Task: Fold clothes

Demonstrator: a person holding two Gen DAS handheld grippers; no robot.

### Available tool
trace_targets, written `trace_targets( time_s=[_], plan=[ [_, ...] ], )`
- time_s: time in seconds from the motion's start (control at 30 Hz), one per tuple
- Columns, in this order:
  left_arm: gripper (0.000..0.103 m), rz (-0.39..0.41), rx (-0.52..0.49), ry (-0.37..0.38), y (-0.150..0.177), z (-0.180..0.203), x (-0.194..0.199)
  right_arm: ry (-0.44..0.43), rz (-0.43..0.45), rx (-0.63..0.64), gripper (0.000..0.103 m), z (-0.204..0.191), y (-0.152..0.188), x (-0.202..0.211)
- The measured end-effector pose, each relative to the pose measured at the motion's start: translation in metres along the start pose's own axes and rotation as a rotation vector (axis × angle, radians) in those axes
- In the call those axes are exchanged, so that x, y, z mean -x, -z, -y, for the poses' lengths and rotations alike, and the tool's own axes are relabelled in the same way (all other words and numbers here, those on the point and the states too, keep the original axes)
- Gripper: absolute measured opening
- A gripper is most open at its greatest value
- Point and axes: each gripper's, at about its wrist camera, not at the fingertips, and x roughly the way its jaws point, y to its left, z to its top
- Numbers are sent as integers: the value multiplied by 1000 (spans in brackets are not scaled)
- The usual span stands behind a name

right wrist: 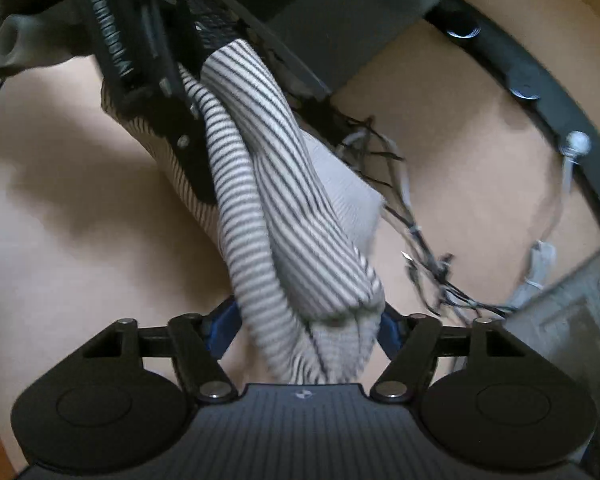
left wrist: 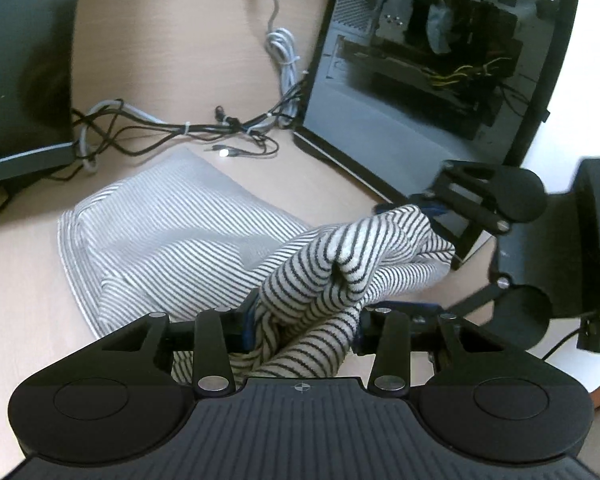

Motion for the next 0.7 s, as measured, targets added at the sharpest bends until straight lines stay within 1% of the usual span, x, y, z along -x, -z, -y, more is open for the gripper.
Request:
trace_targets(
  time_s=[0.03,0.07,0.17,0.27,0.3,0.4,0.47,0.53,0.6,0.63,0.67,0.7],
  plan=[
    [46,-2,1,-6,2,-2,2,-23,-2,3,56,0,-4,-2],
    [46,-4,4,-10,4,-5,2,-47,-4,6,46,-1,-8,-5],
    [46,-15,26,-1,13,-13,11,-116,-13,-7,34,-5,-17,0],
    [46,-24,11,57,22,-13,31,-205,-43,-86,33,-5,-28,23],
    [46,-22,15,92,25,-13,38,-234,-53,-113,32,-5,-32,31],
    [46,-19,25,202,35,-15,61,-277,-55,-213,32,-7,-35,60],
    [52,-17,21,295,39,-19,75,-274,-50,-275,31,-10,-37,76],
    [59,14,27,393,36,-31,91,-250,-48,-325,31,-19,-37,93],
    [72,61,70,437,23,-51,101,-218,-60,-367,30,-25,-39,102],
    [82,85,92,459,16,-61,106,-204,-67,-389,30,-27,-40,105],
    [84,113,121,461,7,-70,105,-193,-80,-405,30,-32,-40,109],
    [83,118,154,467,1,-77,98,-182,-91,-413,30,-35,-39,111]
  ],
)
